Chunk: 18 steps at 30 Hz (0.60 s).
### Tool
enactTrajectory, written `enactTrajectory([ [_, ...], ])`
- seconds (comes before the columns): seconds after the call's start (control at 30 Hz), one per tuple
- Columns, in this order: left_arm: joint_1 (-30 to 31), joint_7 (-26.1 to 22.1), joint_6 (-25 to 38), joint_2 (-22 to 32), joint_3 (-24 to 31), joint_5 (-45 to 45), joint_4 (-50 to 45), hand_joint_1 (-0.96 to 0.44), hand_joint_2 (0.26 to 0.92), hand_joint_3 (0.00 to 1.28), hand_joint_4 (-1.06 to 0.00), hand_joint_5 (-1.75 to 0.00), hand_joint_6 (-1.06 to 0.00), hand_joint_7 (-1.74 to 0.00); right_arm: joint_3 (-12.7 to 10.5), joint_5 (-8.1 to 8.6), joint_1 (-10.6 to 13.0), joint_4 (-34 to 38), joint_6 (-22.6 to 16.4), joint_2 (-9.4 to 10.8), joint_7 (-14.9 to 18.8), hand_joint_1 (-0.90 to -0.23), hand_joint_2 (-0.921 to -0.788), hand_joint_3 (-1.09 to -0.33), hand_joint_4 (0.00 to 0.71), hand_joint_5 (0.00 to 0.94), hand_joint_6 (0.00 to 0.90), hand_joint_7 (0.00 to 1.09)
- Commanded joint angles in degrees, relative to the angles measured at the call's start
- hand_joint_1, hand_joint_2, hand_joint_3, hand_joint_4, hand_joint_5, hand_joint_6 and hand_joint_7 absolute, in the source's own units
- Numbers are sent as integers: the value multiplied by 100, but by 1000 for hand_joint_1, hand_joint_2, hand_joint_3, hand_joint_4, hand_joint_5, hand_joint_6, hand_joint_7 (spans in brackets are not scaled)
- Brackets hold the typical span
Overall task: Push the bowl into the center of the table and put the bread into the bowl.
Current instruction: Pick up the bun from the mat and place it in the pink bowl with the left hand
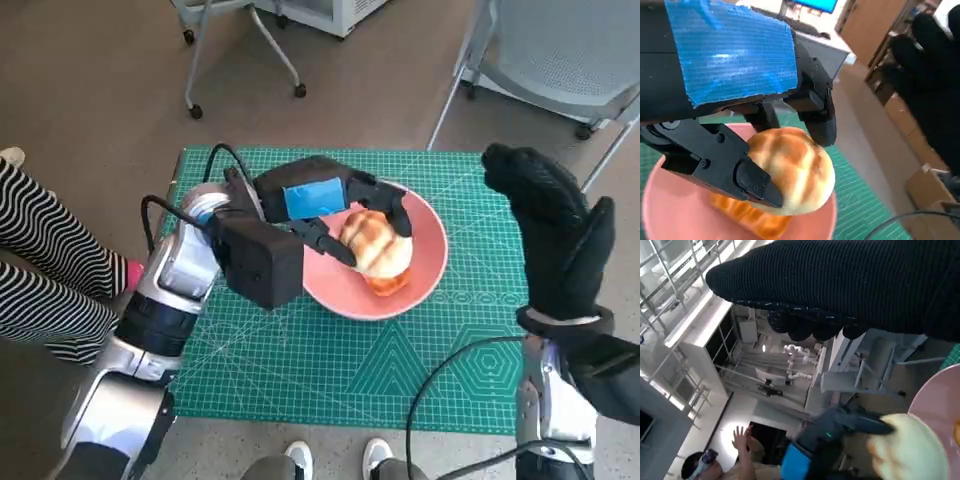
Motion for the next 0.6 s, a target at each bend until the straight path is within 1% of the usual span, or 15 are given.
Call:
enactTrajectory([
  [0.03,40,137,-117,2,31,71,44,-202,787,7,-370,-25,-474,-142,-13,-117,124,37,67,20,-95,-691,-921,-692,210,3,129,532],
  [0.13,109,173,-145,-2,80,-4,68,-273,785,3,-296,-6,-432,-82,-18,-119,114,23,80,20,-106,-691,-921,-692,211,3,129,531],
  [0.2,157,178,-125,2,143,-89,69,-311,787,4,-268,-3,-409,-60,-21,-101,103,13,93,19,-108,-690,-921,-692,213,4,130,531],
  [0.37,258,121,-46,46,372,-351,-35,-383,802,9,-232,0,-364,-25,-23,-106,68,22,92,6,-126,-691,-921,-692,218,6,131,530],
  [0.43,307,72,44,77,479,-469,-148,-416,819,15,-219,0,-341,-11,-34,-106,56,33,81,-7,-126,-690,-921,-692,222,7,134,531],
  [0.6,516,27,408,187,764,-747,-666,-425,839,18,-193,0,-284,-2,-68,-66,16,92,39,-30,-88,-690,-921,-690,228,10,139,533],
])
